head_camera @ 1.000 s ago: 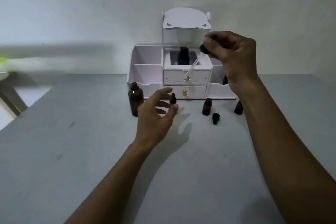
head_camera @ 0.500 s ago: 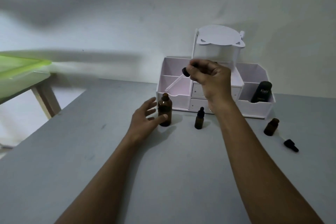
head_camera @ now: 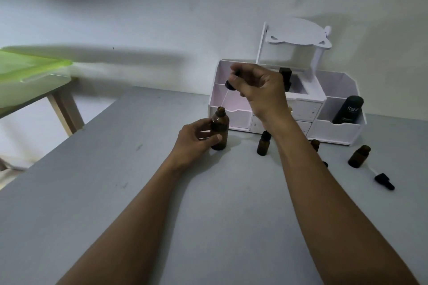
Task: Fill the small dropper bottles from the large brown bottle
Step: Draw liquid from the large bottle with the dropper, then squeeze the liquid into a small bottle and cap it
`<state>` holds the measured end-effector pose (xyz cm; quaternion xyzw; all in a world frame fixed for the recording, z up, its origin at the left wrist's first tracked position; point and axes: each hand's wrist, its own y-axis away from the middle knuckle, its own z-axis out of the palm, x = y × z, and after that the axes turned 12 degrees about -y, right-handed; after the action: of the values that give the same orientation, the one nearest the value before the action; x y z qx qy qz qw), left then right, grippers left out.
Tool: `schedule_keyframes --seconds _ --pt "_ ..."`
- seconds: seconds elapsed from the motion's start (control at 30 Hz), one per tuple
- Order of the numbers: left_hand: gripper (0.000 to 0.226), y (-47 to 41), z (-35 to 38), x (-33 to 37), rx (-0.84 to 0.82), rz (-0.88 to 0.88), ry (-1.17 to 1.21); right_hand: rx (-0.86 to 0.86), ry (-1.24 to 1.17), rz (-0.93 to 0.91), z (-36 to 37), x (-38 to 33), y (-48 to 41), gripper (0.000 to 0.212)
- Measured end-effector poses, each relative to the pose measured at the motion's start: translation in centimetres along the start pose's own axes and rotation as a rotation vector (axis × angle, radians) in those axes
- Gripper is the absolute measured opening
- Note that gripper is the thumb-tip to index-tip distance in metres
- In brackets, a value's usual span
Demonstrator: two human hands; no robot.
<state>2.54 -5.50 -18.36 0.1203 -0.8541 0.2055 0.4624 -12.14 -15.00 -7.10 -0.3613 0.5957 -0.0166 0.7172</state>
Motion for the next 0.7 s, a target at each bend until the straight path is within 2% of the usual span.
schedule_keyframes --seconds 0.07,0.3,0.7 --pt "0.056 0.0 -0.1 0.1 -0.005 -0.008 -0.003 -0.030 0.046 0.034 0.4 1.0 0.3 0.027" --pt "0.056 0.2 -0.2 0.3 -0.001 -0.015 -0.006 -0.120 0.155 0.166 0.7 3.9 0.9 0.017" --pt "0.056 0.2 -0.3 0.1 0.002 -0.008 -0.008 -0.022 0.244 0.086 1.9 4.7 1.3 0.015"
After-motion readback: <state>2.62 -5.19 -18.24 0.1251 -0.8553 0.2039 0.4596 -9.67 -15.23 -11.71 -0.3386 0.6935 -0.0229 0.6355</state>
